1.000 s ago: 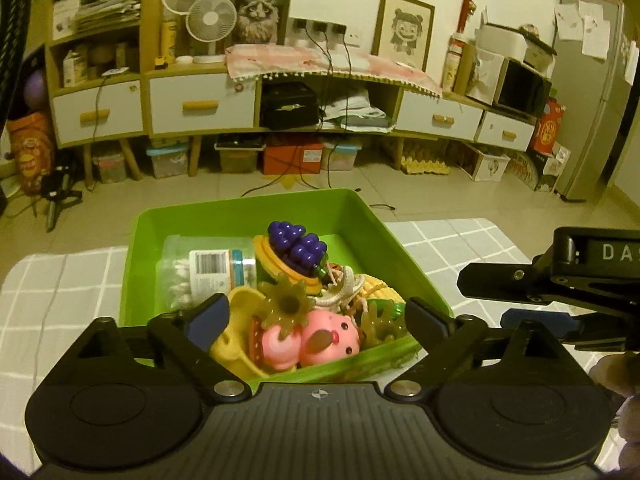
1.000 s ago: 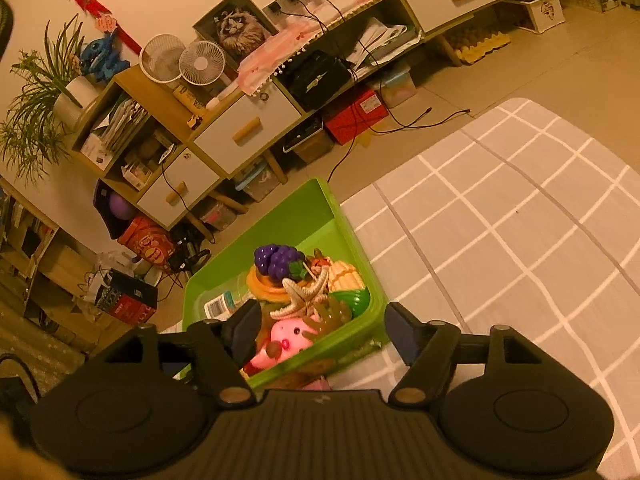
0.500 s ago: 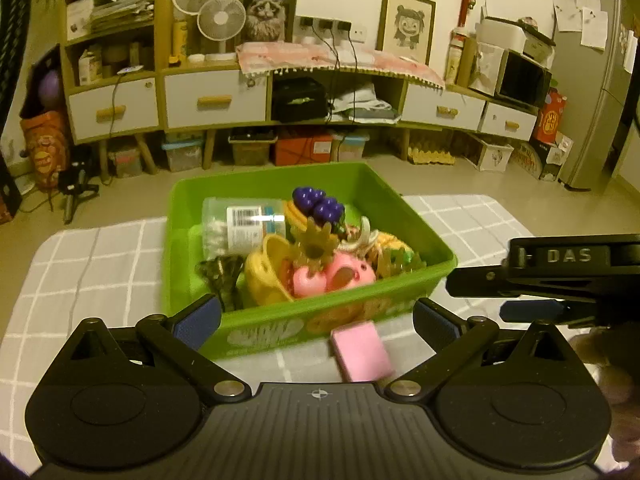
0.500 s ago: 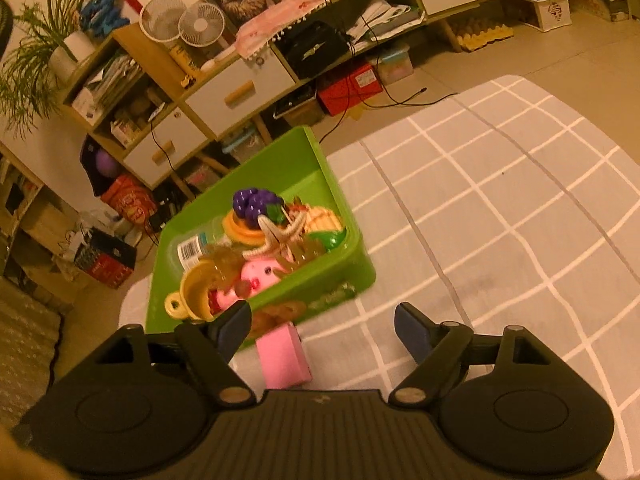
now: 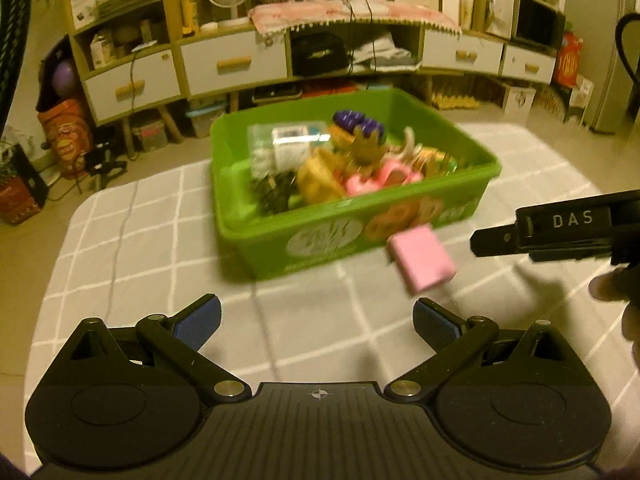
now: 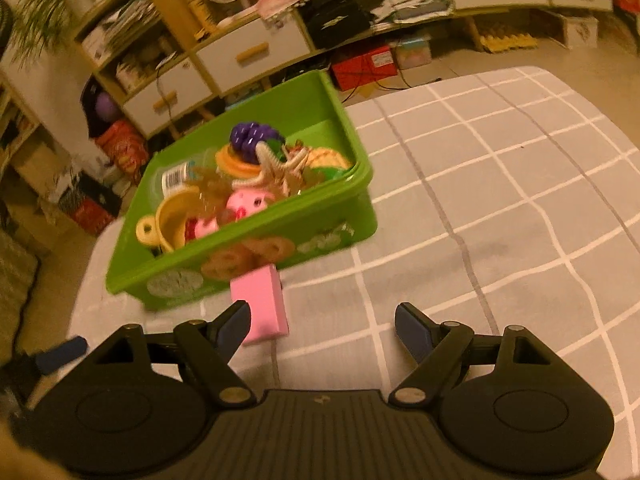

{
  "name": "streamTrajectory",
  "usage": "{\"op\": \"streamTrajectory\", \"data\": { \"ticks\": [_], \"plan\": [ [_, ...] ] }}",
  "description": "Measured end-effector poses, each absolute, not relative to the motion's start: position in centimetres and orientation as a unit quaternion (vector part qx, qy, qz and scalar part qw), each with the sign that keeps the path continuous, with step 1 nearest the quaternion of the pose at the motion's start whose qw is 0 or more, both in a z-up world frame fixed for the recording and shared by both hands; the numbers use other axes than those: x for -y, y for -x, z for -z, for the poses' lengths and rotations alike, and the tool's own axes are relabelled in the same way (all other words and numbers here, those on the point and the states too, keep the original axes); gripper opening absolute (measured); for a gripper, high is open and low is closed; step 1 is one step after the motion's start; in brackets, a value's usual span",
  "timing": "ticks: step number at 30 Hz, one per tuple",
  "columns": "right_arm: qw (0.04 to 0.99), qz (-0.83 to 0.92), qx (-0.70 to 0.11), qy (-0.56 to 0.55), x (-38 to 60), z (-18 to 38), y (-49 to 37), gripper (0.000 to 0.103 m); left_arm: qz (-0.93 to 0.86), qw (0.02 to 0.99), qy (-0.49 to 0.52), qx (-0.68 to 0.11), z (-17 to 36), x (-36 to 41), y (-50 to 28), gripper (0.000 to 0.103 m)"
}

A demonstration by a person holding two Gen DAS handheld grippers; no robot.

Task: Organize rigid objects
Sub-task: 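Move the right tool back from the bin toward the pink block, then grasp the pink block with the right tool, then carry the pink block over the bin and open the right tool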

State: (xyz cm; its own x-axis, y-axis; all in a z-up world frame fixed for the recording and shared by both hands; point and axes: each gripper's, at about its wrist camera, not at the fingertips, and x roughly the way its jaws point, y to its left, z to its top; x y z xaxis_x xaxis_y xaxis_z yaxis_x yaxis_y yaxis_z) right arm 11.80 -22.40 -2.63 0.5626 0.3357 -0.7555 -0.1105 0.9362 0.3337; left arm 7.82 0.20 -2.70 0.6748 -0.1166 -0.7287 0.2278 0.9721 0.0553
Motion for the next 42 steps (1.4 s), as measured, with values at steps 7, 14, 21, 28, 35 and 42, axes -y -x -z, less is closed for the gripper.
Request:
{"op": "streamTrajectory", "data": {
  "ticks": [7, 14, 21, 28, 35, 42],
  "plan": [
    [0.883, -0.149, -0.439, -0.067, 20.4, 4.5, -10.3, 0.068, 0.087, 0.894, -0.066, -0.434, 4.6, -2.0, -7.3, 0.101],
    [0.903, -0.153, -0.401, 0.02, 17.4, 5.4, -9.6, 0.069, 0.092, 0.882, -0.07, -0.457, 5.3, -2.5, -7.1, 0.101],
    [0.909, -0.173, -0.37, 0.083, 14.7, 6.1, -9.4, 0.063, 0.098, 0.878, -0.063, -0.465, 5.5, -2.8, -7.0, 0.101],
    [0.911, -0.189, -0.353, 0.101, 13.2, 6.2, -9.9, 0.04, 0.1, 0.873, -0.053, -0.475, 5.8, -3.1, -7.0, 0.101],
    [0.91, -0.198, -0.35, 0.1, 13.2, 5.9, -10.1, 0.024, 0.102, 0.874, -0.043, -0.474, 5.5, -3.2, -7.1, 0.101],
    [0.907, -0.238, -0.336, 0.091, 13.4, 3.2, -8.2, 0.024, 0.103, 0.876, -0.036, -0.469, 5.0, -3.4, -7.3, 0.101]
  ]
}}
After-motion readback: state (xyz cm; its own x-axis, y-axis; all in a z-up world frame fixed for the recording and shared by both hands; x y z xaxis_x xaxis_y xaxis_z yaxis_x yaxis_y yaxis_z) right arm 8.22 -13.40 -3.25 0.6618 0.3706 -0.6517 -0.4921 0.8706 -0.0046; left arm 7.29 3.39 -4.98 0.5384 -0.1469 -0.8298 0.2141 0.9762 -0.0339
